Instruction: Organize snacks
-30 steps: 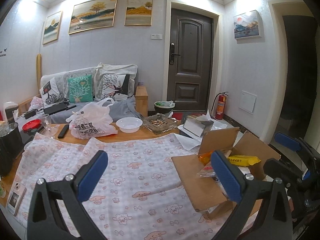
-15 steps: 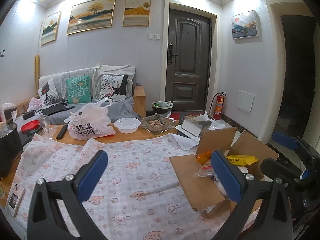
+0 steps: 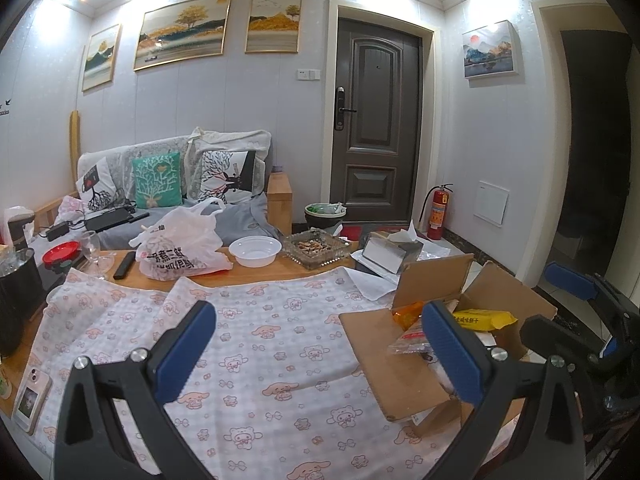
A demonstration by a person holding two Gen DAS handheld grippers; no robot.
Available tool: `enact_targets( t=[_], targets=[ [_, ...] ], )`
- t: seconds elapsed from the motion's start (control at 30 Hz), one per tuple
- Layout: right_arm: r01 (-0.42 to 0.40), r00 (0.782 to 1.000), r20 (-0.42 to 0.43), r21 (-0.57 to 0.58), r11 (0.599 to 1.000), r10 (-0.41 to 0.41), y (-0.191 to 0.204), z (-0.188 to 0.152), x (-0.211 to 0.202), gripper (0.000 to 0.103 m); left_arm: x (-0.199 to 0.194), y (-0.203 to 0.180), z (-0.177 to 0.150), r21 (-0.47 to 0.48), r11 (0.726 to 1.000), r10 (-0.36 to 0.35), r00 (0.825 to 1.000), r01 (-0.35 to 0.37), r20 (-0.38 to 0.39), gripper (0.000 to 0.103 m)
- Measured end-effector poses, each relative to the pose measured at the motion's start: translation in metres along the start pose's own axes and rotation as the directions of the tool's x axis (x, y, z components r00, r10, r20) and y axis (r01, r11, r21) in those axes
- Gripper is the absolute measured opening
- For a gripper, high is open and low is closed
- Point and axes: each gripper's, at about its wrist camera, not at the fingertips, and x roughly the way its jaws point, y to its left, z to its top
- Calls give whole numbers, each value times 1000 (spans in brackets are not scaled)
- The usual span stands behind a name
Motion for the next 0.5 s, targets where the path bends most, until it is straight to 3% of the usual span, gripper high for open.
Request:
enact_targets(
  t=[0.5],
  targets=[
    [3, 1000, 0, 1, 1000, -3, -2, 1, 0, 103, 0, 1, -1, 0, 1000, -1, 1000, 1, -1, 102]
  ],
)
